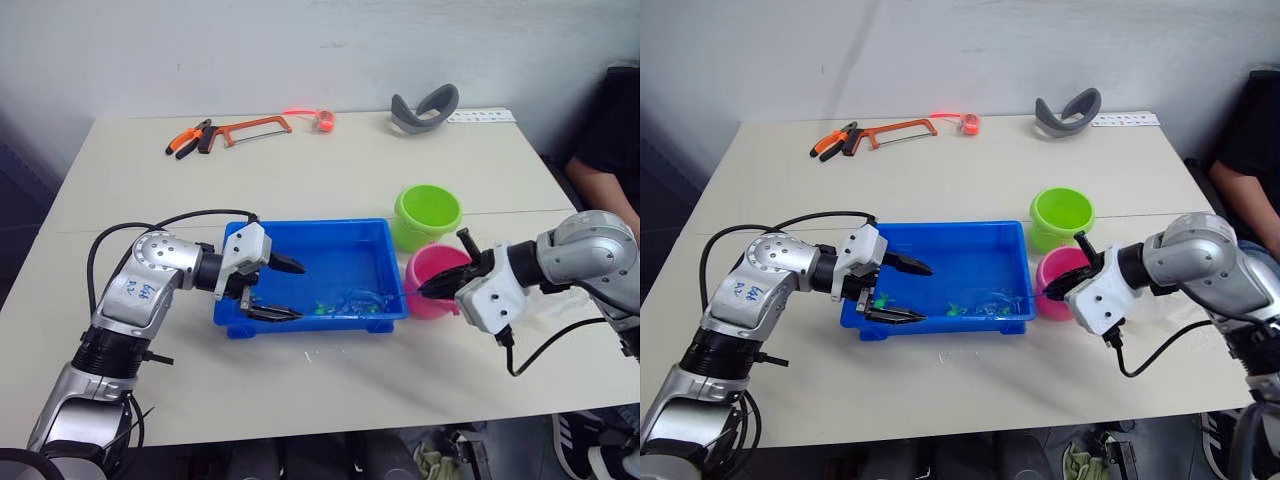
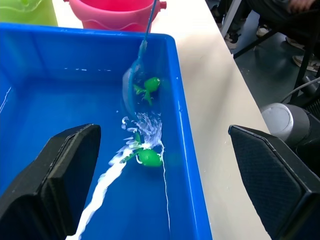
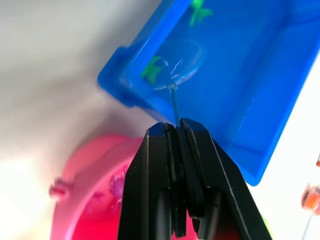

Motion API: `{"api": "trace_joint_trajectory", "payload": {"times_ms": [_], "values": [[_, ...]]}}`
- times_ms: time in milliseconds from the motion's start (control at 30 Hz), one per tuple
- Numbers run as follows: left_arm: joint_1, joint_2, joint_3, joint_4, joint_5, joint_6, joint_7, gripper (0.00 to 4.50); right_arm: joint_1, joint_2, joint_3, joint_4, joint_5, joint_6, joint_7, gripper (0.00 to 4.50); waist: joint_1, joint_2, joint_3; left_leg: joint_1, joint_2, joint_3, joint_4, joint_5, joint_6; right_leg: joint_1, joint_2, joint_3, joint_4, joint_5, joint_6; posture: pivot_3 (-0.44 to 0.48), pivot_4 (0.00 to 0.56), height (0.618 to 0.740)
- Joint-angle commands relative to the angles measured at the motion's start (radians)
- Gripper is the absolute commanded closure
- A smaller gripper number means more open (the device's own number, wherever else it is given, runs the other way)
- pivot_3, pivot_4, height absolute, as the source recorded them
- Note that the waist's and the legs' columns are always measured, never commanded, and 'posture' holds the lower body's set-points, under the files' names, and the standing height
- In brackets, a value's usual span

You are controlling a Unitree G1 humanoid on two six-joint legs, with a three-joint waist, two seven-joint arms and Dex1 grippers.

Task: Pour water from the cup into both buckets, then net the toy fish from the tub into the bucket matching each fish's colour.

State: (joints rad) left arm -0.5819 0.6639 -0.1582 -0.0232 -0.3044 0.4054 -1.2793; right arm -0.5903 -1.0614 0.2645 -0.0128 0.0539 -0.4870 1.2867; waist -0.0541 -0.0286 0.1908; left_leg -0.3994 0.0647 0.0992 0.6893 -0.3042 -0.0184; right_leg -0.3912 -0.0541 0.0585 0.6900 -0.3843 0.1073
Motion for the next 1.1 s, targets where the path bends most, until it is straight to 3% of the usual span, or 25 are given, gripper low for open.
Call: {"api": "trace_joint_trajectory", "payload": {"times_ms": [33,400,500,733,900,1100], "values": [[-0.025,-0.007,0.008,-0.008,-0.018,-0.016,-0.005,0.05,0.007,0.003,-0.066,-0.074,0.025,0.112,-0.036,4.50,0.000,0.000,0.000,0.000,0.000,0.000,0.000,0.000,0.000,0.000,0.000,0.000,0.000,0.000,0.000,0.000,0.150,0.740],[-0.026,-0.011,0.010,-0.010,-0.020,-0.010,-0.009,0.05,0.017,-0.010,-0.057,-0.005,-0.132,-0.017,-0.059,4.50,0.000,0.000,0.000,0.000,-0.001,0.001,0.001,0.000,0.000,0.000,0.000,0.000,0.000,0.000,0.000,0.000,0.150,0.740],[-0.026,-0.008,0.014,-0.007,-0.020,-0.009,-0.009,0.05,0.050,-0.010,-0.050,-0.022,-0.101,0.001,-0.032,4.50,0.001,0.000,0.000,0.000,-0.001,0.001,0.000,0.000,0.000,0.000,0.000,0.000,0.000,0.000,0.000,0.000,0.150,0.740],[-0.028,-0.005,0.018,-0.001,-0.019,-0.010,-0.007,0.05,0.124,-0.007,-0.098,-0.166,0.054,0.334,-0.005,4.50,0.001,0.000,0.000,0.000,-0.001,0.000,0.001,0.000,0.000,0.001,0.000,0.000,0.000,0.000,0.000,0.000,0.150,0.740],[-0.038,-0.012,0.015,0.013,-0.017,-0.015,-0.007,0.05,0.140,0.019,-0.157,-0.249,0.169,0.669,-0.060,4.50,0.002,0.000,0.000,0.000,-0.001,0.000,0.001,0.000,0.000,0.001,0.000,0.000,0.000,0.000,0.000,0.000,0.150,0.740],[-0.055,-0.023,0.007,0.041,-0.013,-0.028,-0.010,0.05,0.151,0.031,-0.208,-0.289,0.247,0.910,-0.111,4.50,0.005,0.000,0.000,0.000,-0.001,0.000,0.001,0.000,0.000,0.001,0.000,0.000,0.000,0.000,0.000,0.000,0.150,0.740]]}}
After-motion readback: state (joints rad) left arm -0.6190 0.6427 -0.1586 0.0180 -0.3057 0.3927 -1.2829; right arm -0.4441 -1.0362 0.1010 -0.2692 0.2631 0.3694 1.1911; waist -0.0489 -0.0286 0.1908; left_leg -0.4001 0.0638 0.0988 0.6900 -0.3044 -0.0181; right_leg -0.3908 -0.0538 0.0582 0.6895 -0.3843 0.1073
